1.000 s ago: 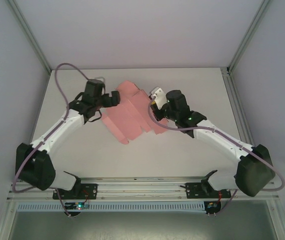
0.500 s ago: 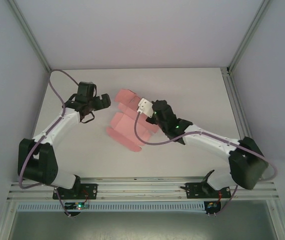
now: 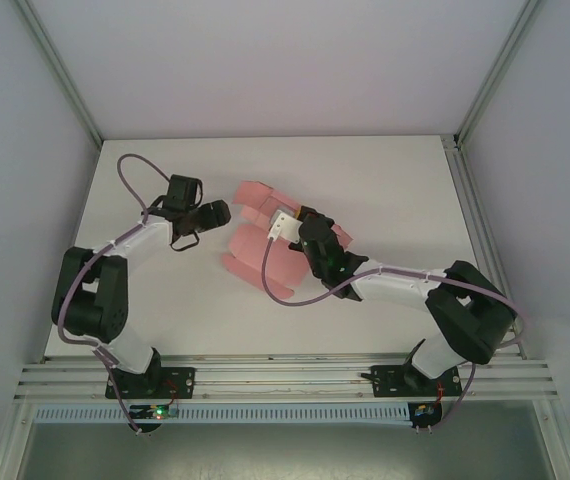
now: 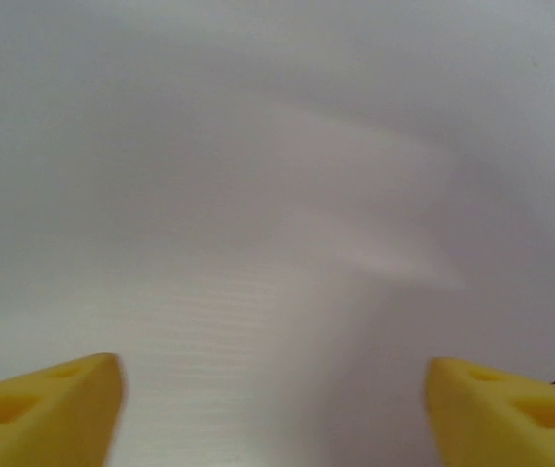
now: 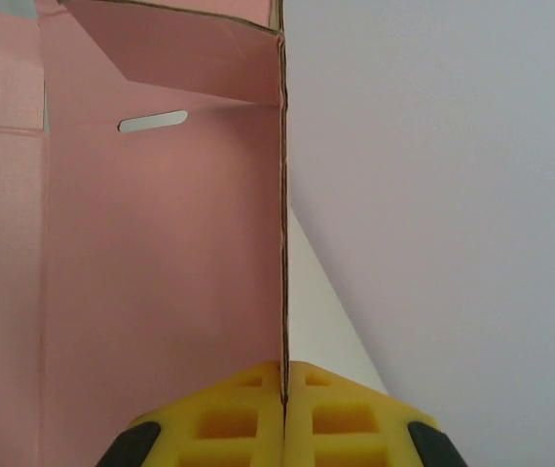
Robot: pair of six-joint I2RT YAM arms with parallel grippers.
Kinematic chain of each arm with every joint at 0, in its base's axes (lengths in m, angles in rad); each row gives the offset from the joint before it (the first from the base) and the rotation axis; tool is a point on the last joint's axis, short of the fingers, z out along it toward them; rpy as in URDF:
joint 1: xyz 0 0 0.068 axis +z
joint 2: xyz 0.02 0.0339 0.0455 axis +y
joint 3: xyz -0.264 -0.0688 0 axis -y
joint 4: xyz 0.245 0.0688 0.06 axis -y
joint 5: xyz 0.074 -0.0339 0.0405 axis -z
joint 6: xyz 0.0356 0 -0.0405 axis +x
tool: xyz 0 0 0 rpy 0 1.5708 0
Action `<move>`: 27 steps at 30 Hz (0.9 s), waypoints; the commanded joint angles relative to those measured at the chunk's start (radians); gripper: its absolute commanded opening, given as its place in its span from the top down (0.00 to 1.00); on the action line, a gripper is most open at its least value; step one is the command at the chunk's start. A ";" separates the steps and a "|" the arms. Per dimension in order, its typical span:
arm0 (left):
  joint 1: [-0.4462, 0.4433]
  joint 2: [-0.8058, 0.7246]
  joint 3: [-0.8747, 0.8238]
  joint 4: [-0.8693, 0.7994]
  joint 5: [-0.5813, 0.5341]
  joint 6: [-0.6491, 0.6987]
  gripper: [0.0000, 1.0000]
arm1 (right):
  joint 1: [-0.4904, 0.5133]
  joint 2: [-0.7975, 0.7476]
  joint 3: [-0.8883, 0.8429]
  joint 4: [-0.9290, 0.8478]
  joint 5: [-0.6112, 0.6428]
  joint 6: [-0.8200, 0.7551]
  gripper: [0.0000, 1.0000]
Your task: Assemble paper box
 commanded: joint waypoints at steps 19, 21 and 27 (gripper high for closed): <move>0.055 -0.006 -0.139 0.468 0.483 0.014 0.19 | -0.055 -0.124 -0.027 -0.120 -0.172 0.170 1.00; 0.055 0.003 -0.102 0.435 0.427 0.009 0.18 | -0.053 -0.131 -0.029 -0.121 -0.185 0.176 1.00; 0.054 0.110 0.020 0.431 0.543 -0.019 0.24 | -0.057 -0.145 -0.030 -0.138 -0.195 0.182 1.00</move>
